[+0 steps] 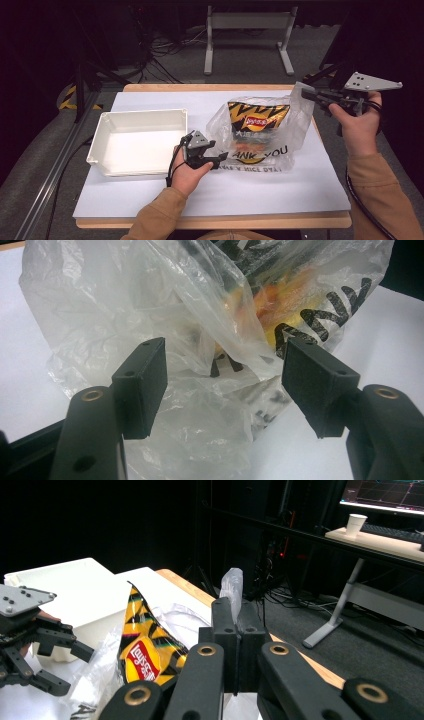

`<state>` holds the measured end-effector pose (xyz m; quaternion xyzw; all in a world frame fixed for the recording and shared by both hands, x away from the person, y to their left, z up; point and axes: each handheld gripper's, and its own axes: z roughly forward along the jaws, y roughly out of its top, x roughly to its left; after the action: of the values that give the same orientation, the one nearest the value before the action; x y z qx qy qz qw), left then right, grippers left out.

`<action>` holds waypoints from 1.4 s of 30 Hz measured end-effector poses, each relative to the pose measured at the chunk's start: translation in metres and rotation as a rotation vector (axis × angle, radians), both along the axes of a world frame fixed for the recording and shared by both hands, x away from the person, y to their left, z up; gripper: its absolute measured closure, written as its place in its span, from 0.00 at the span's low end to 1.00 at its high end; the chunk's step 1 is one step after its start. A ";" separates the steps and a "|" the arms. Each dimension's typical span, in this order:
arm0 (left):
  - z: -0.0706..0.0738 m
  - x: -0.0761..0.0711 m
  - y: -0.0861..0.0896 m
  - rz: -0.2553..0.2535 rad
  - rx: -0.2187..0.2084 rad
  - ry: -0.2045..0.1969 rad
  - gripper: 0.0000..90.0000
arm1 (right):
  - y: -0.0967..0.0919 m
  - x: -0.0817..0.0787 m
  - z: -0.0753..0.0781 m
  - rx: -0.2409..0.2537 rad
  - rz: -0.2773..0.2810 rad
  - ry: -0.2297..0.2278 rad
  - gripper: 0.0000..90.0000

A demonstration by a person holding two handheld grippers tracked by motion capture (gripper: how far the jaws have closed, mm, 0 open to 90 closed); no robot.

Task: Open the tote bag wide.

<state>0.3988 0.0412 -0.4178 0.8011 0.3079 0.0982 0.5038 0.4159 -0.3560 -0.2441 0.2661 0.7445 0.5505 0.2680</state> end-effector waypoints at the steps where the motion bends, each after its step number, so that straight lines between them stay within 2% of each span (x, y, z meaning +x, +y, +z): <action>1: 0.000 0.000 0.000 -0.002 0.000 0.001 0.41 | -0.002 0.000 -0.001 0.001 -0.004 0.000 1.00; 3: 0.000 0.000 0.000 -0.007 0.002 -0.006 0.49 | -0.005 -0.001 -0.005 0.002 -0.012 0.008 1.00; 7: 0.000 0.000 -0.001 -0.016 0.016 -0.013 0.54 | -0.011 -0.001 -0.009 0.003 -0.022 0.012 1.00; 14: -0.001 0.000 -0.001 -0.021 0.021 -0.019 0.56 | -0.026 -0.007 -0.009 0.021 -0.049 0.003 1.00; 21: -0.001 0.000 -0.001 -0.015 0.020 -0.019 0.57 | -0.035 -0.012 -0.016 0.038 -0.051 0.005 1.00; 25: -0.001 0.000 -0.001 -0.013 0.021 -0.019 0.57 | -0.035 -0.014 -0.021 0.034 -0.046 0.008 1.00; 33: -0.002 0.001 -0.001 -0.011 0.021 -0.015 0.56 | -0.034 -0.018 -0.041 0.037 -0.033 0.021 1.00; 42: -0.002 0.001 0.000 -0.005 0.012 -0.011 0.55 | -0.021 -0.023 -0.066 0.023 0.035 0.043 1.00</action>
<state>0.3997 0.0414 -0.4199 0.8043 0.3028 0.1033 0.5007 0.3924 -0.3773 -0.3103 0.2678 0.7484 0.5576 0.2391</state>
